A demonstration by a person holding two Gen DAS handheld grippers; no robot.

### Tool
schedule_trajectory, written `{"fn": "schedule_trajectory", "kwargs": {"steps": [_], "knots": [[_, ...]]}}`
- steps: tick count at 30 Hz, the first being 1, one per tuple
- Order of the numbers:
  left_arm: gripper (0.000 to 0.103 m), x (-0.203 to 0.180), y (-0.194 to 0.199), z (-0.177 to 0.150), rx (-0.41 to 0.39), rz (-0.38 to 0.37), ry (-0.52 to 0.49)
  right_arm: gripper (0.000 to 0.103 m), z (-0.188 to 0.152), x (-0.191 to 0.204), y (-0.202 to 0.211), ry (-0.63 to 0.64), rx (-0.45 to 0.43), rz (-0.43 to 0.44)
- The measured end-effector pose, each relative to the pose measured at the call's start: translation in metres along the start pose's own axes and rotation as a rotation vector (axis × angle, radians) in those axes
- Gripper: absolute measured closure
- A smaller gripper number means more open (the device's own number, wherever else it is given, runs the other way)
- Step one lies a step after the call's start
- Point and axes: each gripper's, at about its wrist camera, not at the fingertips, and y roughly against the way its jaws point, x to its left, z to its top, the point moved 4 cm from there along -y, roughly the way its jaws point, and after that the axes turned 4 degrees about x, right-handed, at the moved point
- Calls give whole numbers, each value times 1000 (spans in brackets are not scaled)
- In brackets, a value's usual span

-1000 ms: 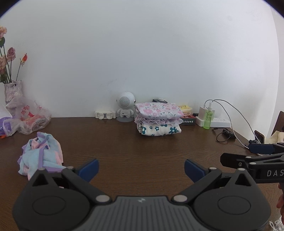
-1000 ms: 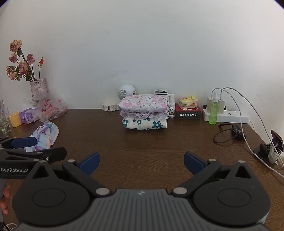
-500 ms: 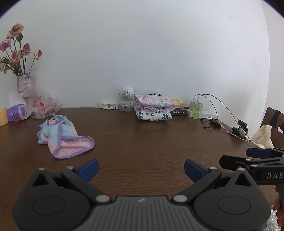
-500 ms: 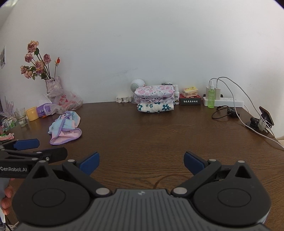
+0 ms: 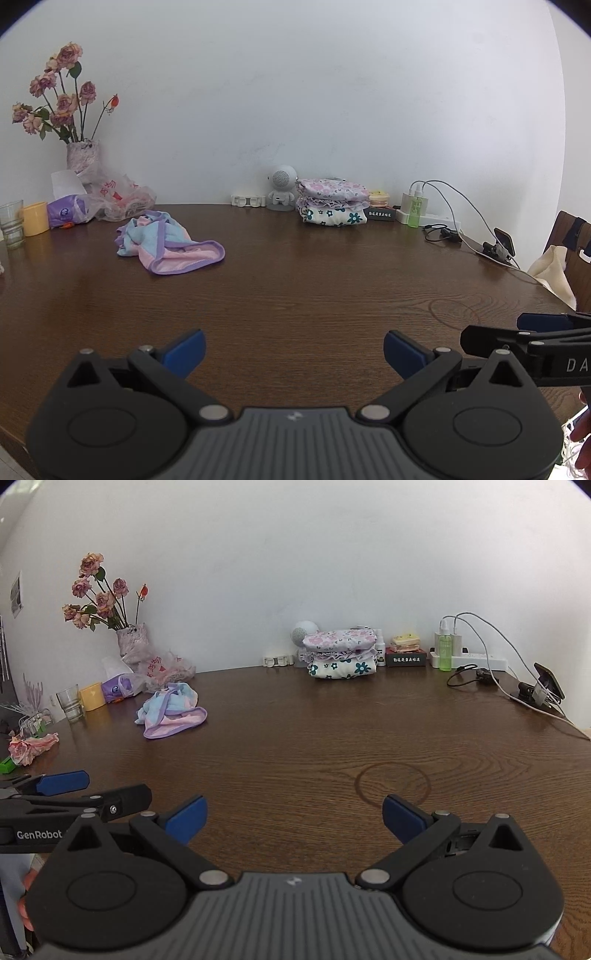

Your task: Fold clothes

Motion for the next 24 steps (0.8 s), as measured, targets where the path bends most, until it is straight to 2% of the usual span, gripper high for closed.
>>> {"fn": "schedule_trajectory", "kwargs": {"steps": [6,15,24], "knots": [[0,-4,23,-19,-20,21,-42,0,-16,4,18,-25,10,5],[0,0,47,-28,-59,30,-23,0,-43,4,36,-61,32,-21],[0,2,57,-34,-75,14,7,0,-48,7,43,-54,29,-24]]}}
